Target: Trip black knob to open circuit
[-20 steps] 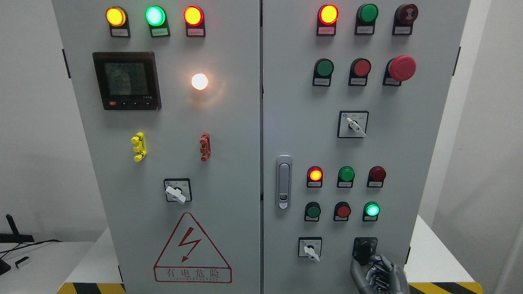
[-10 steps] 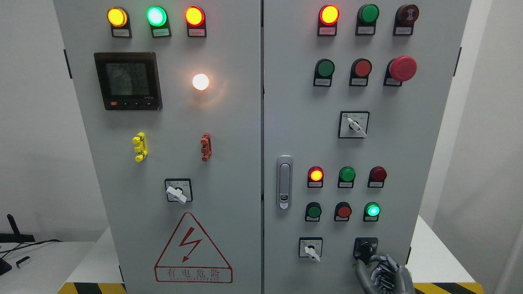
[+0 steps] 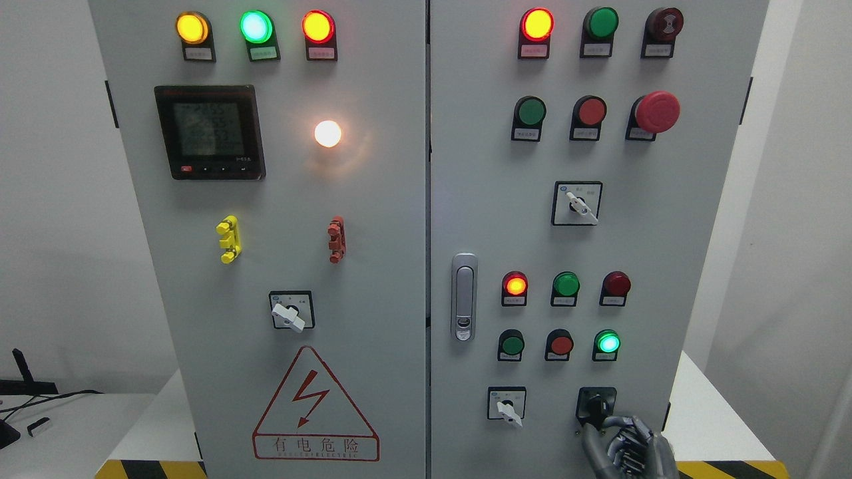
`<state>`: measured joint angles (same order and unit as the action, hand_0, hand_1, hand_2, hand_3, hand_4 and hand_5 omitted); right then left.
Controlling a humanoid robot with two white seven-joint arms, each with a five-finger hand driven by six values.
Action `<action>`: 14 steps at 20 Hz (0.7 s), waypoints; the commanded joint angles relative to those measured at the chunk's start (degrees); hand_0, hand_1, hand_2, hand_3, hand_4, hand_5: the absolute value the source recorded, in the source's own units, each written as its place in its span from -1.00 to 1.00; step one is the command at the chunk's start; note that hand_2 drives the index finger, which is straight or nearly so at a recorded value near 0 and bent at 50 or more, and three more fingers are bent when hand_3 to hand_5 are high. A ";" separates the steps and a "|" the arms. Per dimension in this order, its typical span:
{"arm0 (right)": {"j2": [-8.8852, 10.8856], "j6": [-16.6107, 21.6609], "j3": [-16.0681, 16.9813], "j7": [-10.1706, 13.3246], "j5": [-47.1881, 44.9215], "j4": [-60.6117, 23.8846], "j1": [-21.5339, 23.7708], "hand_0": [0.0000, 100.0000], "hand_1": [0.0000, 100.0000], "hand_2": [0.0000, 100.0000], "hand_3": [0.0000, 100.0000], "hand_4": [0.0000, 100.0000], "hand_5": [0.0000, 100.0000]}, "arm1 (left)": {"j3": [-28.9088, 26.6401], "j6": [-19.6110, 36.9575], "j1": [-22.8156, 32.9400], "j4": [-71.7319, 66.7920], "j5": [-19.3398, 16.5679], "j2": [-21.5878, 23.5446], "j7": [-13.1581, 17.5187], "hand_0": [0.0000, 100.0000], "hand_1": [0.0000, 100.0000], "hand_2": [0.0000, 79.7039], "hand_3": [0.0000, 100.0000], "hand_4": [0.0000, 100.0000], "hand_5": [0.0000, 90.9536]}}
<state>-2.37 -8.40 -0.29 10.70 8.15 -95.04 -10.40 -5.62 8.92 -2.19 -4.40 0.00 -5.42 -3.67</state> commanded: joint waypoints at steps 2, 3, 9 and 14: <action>0.09 -0.04 -0.86 0.20 0.29 0.11 0.02 -0.18 0.41 -0.04 0.79 0.91 1.00 | 0.00 0.05 -0.01 0.00 0.26 -0.03 -0.02 -0.76 -0.22 -1.00 -1.00 -1.00 -1.00; 0.09 -0.04 -0.77 0.20 0.29 0.11 0.02 -0.18 0.41 -0.04 0.79 0.91 1.00 | 0.00 0.05 -0.01 0.00 0.26 -0.03 -0.02 -0.76 -0.22 -1.00 -1.00 -1.00 -1.00; 0.09 0.14 -0.42 0.37 0.29 0.03 0.20 -0.18 0.41 -0.04 0.79 0.91 1.00 | 0.00 0.05 -0.01 0.00 0.26 -0.03 -0.02 -0.76 -0.22 -1.00 -1.00 -1.00 -1.00; 0.44 0.66 -0.42 0.37 0.29 0.03 0.46 -0.18 0.42 -0.04 0.79 0.91 1.00 | 0.00 0.05 -0.01 0.00 0.26 0.06 -0.02 -0.76 -0.22 -1.00 -1.00 -1.00 -1.00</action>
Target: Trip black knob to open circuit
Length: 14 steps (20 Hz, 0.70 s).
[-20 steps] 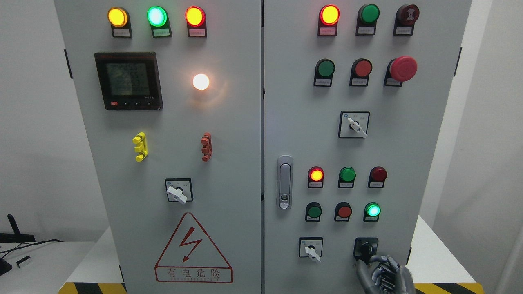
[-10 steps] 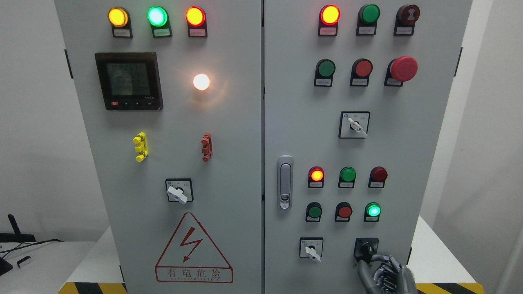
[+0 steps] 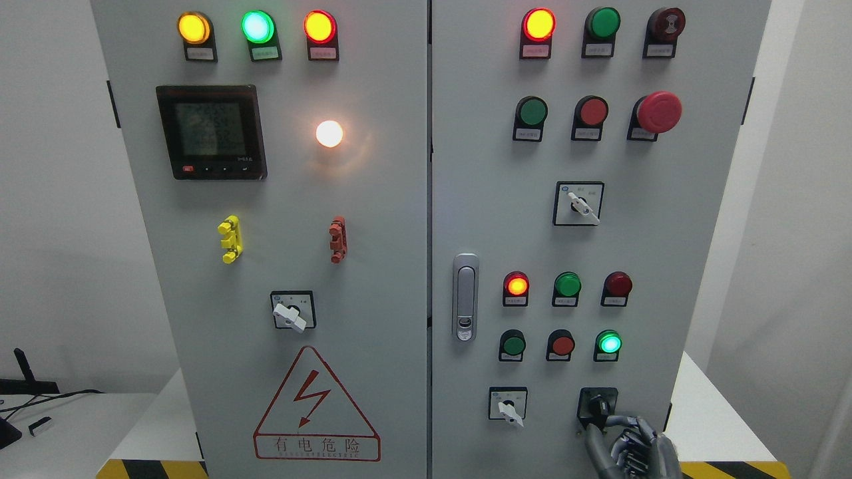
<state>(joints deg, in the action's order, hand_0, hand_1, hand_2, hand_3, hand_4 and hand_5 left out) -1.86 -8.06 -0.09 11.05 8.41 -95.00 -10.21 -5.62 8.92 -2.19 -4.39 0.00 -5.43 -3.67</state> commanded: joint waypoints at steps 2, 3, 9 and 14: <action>0.10 1.02 -0.61 0.03 0.02 -0.10 0.54 -0.18 0.42 -0.04 0.79 0.91 1.00 | 0.00 0.05 -0.01 0.00 0.26 -0.02 -0.02 -0.76 -0.22 -1.00 -1.00 -1.00 -1.00; 0.18 1.64 -0.52 0.03 0.02 -0.01 0.63 -0.18 0.42 -0.04 0.79 0.91 1.00 | 0.00 0.05 -0.01 0.00 0.26 0.07 -0.02 -0.76 -0.22 -1.00 -1.00 -1.00 -1.00; 1.68 4.18 1.23 -0.15 0.02 -0.10 2.56 -0.18 0.42 -0.05 0.77 0.89 1.00 | 0.00 0.05 0.08 0.00 0.26 -0.02 -0.02 -0.76 -0.22 -1.00 -1.00 -1.00 -1.00; 2.91 11.29 2.90 -0.50 -0.24 -0.45 5.89 -0.12 0.40 -0.14 0.68 0.82 0.96 | 0.00 0.05 -0.01 0.00 0.26 -0.02 -0.02 -0.76 -0.22 -1.00 -1.00 -1.00 -1.00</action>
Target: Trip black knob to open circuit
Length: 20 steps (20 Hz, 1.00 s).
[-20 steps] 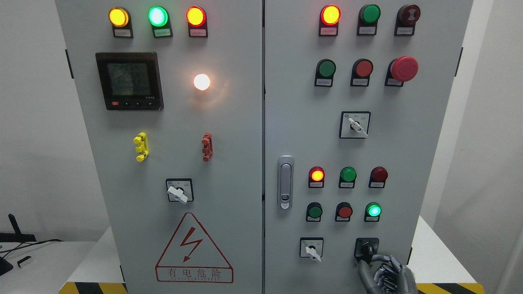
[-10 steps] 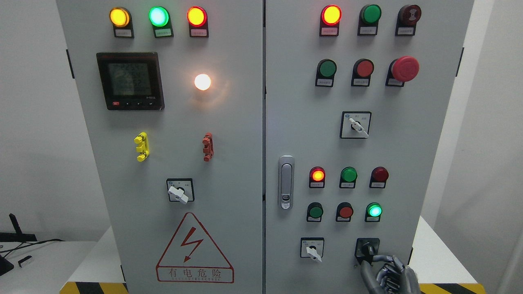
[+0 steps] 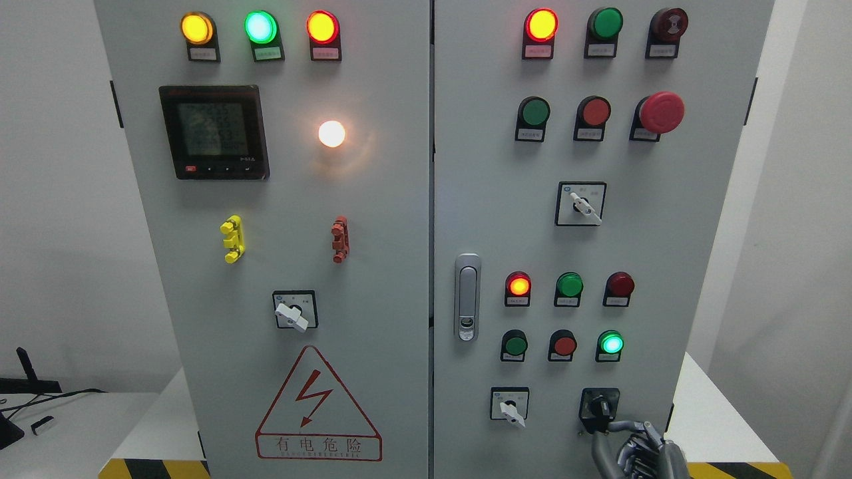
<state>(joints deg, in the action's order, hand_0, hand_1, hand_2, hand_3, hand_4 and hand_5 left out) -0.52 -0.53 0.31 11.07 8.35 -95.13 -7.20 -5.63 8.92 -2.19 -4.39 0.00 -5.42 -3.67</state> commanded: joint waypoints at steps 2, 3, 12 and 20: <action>1.75 8.15 3.38 -2.45 -0.27 -0.67 5.07 -0.05 0.28 -0.28 0.52 0.58 0.78 | 0.00 0.05 -0.01 0.00 0.27 -0.03 -0.02 -0.76 -0.22 -1.00 -1.00 -1.00 -1.00; 2.27 9.91 3.91 -3.59 -0.35 -1.81 6.83 -0.05 0.20 -0.32 0.41 0.44 0.66 | 0.00 0.05 -0.01 0.00 0.27 -0.03 -0.02 -0.76 -0.22 -1.00 -1.00 -1.00 -1.00; 5.17 21.70 8.48 -11.59 -6.93 -10.42 23.35 -0.25 -0.84 -0.84 -0.46 -0.49 -0.39 | 0.00 0.05 -0.01 0.00 0.27 -0.03 -0.02 -0.76 -0.22 -1.00 -1.00 -1.00 -1.00; 10.71 21.36 8.75 -16.35 -15.99 -16.49 30.31 -0.77 -1.00 -1.00 -0.79 -0.85 -0.71 | 0.00 0.05 -0.01 0.00 0.27 0.06 -0.02 -0.76 -0.22 -1.00 -1.00 -1.00 -1.00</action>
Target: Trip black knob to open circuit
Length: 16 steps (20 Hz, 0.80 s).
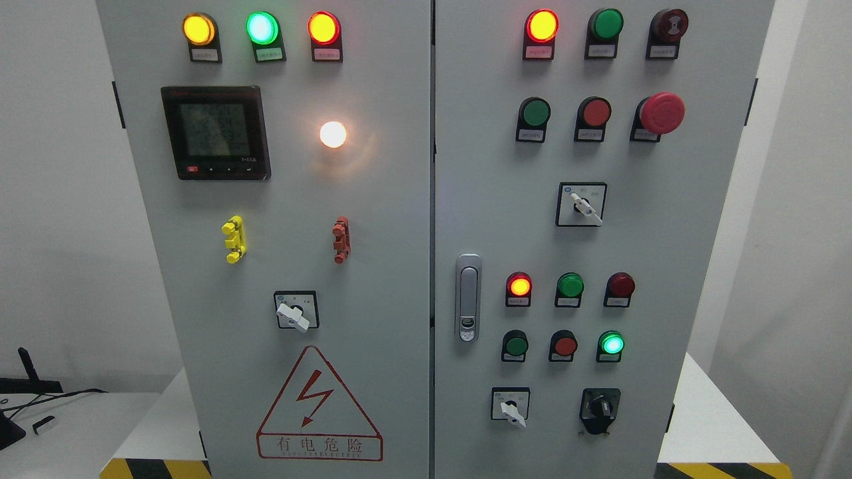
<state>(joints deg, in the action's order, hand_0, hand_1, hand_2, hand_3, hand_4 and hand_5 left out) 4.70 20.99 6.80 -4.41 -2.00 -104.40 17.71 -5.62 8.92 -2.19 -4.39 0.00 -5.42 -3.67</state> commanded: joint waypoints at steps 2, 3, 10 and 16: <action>5.93 -0.24 2.25 -0.87 -7.66 -7.57 6.37 -0.85 -1.00 -1.00 -0.81 -0.88 -0.74 | 0.00 0.05 0.00 0.00 0.26 -0.03 -0.02 -0.76 -0.22 -1.00 -1.00 -1.00 -1.00; 5.94 -0.33 2.25 -0.87 -7.76 -7.74 6.55 -0.86 -1.00 -1.00 -0.82 -0.89 -0.75 | 0.00 0.05 0.00 0.00 0.26 -0.03 -0.02 -0.76 -0.22 -1.00 -1.00 -1.00 -1.00; 5.50 -0.68 2.25 -4.56 -8.02 -7.83 6.55 -0.88 -1.00 -1.00 -0.82 -0.90 -0.78 | 0.00 0.05 0.00 0.00 0.26 -0.03 -0.02 -0.76 -0.22 -1.00 -1.00 -1.00 -1.00; 5.58 -1.47 2.25 -4.64 -8.37 -7.40 6.29 -0.87 -1.00 -1.00 -0.77 -0.87 -0.79 | 0.00 0.05 0.00 0.00 0.26 -0.03 -0.02 -0.76 -0.22 -1.00 -1.00 -1.00 -1.00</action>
<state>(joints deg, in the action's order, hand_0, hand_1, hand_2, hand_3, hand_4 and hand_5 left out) 9.00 19.69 8.57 -8.91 -9.66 -110.28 23.80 -5.62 8.92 -2.20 -4.39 0.00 -5.41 -3.67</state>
